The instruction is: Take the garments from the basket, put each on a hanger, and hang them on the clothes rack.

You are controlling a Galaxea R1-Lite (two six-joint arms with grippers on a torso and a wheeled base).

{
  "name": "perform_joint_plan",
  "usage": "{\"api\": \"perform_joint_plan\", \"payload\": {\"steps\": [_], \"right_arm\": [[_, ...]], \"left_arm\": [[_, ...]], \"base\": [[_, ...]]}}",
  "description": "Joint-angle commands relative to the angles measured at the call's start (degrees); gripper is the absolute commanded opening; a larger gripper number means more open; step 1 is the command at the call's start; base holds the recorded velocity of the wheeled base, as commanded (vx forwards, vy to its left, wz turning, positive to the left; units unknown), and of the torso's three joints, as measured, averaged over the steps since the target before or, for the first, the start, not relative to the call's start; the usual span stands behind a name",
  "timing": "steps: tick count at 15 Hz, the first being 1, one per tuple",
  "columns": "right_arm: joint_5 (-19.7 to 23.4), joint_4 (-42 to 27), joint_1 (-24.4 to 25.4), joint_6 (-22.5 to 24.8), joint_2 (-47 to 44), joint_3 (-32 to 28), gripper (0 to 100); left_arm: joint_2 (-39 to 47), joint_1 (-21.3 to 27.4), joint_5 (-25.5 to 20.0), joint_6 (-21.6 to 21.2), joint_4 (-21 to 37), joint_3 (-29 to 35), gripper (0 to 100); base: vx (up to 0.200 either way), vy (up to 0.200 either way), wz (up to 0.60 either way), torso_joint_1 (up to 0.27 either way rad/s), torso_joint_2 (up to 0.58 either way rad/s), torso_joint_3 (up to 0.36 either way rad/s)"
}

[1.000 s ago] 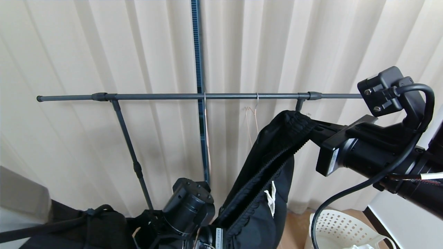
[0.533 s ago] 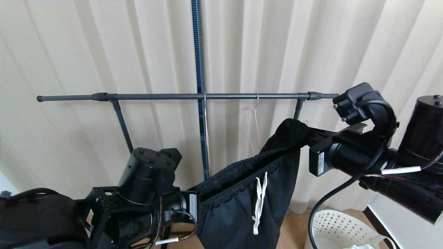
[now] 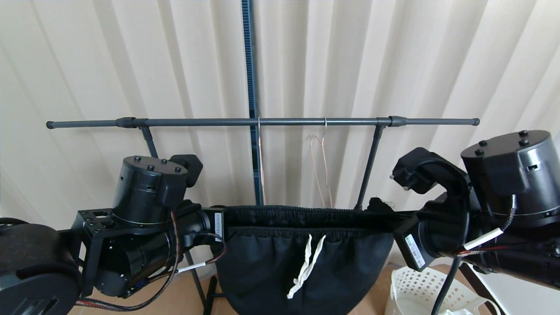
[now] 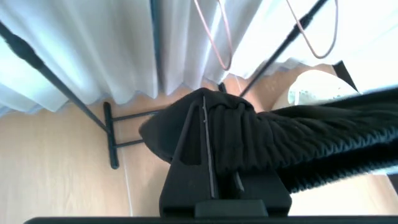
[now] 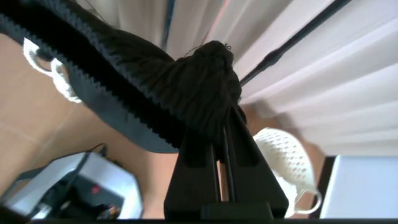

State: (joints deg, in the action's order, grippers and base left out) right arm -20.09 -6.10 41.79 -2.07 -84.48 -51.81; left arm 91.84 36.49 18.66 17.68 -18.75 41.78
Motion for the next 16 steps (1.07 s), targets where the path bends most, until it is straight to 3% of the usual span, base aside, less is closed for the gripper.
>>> {"api": "perform_joint_plan", "payload": {"steps": [1,8,11,16], "right_arm": [[0.7,-2.9,0.3,-2.5,-0.3,-4.6,0],[0.6,-2.6,-9.9,-2.5,-2.8,-6.0,0],[0.6,-2.8,-10.1,-2.2,-2.7,-5.9,0],[0.3,-3.4,-8.9,0.0,-1.7,-3.6,0]], "left_arm": [[-0.3,-0.7,0.6,-0.1,-0.1,-0.1,0],[-3.1,-8.4,0.3,-1.0,-0.1,-1.8,0],[-2.9,-9.0,0.1,-2.0,-0.1,-0.6,0],[1.3,-9.0,-0.1,-3.3,-0.1,7.8,0]], "base": [[0.000,0.000,0.00,0.000,0.00,0.000],[0.000,0.000,0.00,0.000,0.00,0.000],[0.000,0.000,0.00,0.000,0.00,0.000],[0.000,0.000,0.00,0.000,0.00,0.000]]}}
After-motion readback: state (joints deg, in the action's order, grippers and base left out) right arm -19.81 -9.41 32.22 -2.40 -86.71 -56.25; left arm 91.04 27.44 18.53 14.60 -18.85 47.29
